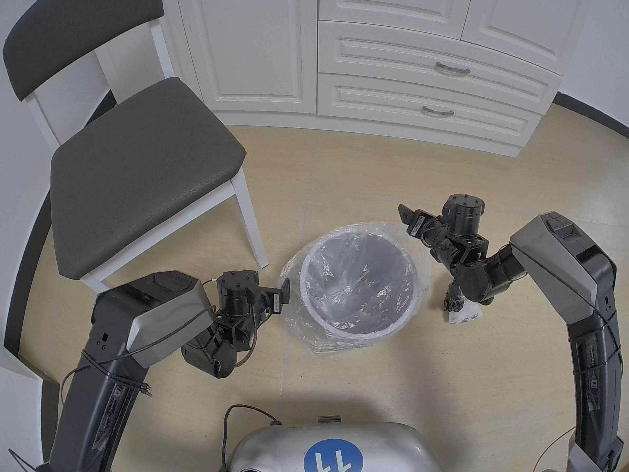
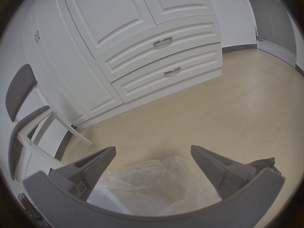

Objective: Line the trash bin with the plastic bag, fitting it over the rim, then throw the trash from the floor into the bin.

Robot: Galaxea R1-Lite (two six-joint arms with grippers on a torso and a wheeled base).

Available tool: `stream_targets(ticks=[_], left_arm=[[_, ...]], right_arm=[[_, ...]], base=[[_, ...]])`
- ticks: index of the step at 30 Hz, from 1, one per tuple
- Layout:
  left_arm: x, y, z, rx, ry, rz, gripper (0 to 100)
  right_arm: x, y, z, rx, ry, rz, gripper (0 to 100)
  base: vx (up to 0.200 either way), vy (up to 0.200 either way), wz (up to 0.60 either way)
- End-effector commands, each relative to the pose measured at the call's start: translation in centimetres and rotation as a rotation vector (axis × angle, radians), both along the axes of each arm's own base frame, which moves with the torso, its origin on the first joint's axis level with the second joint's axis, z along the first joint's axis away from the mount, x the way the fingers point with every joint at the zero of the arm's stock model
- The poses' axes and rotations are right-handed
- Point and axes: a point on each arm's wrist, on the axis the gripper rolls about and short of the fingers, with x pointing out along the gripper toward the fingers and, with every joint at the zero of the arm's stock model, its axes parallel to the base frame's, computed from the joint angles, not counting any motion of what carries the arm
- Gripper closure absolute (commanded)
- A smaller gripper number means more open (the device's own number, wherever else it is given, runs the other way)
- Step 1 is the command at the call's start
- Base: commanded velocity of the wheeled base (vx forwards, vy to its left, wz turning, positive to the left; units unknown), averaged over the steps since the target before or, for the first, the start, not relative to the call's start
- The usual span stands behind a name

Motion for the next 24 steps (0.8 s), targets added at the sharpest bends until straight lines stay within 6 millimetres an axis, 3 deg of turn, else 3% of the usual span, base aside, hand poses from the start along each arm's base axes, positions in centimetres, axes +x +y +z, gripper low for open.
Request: stream_targets(ticks=[1,6,11,17,20,24], left_arm=[[-1.1,-0.3,-0.8,0.019,0.036,-0.018,0],[-1.5,-0.6,-0.4,0.02,0.028,-0.027,0],[-3.5,0.5,3.5,0.061,-0.017,-0.047,0],[-5.3,1.0,5.3,0.049,-0.036,-0.102,0],[-6.3,1.4,5.4,0.059,-0.012,-0.13,0],[-9.1,2.4,4.2,0.164,0.029,-0.322,0]], right_arm=[[-0.4,-0.1,0.7,-0.001,-0.006,-0.001,0],[-0.7,-0.2,0.9,-0.016,0.0,0.0,0],[-1.9,-0.7,1.6,-0.085,0.016,0.003,0],[-2.7,-1.5,1.6,-0.158,0.04,0.001,0],[-2.7,-1.6,1.4,-0.169,0.05,0.001,0],[-3.0,-1.8,0.9,-0.194,0.065,0.003,0]], base=[[0.0,0.0,0.0],[0.0,0.0,0.0],[0.0,0.0,0.0],[0.0,0.0,0.0],[0.0,0.0,0.0],[0.0,0.0,0.0]])
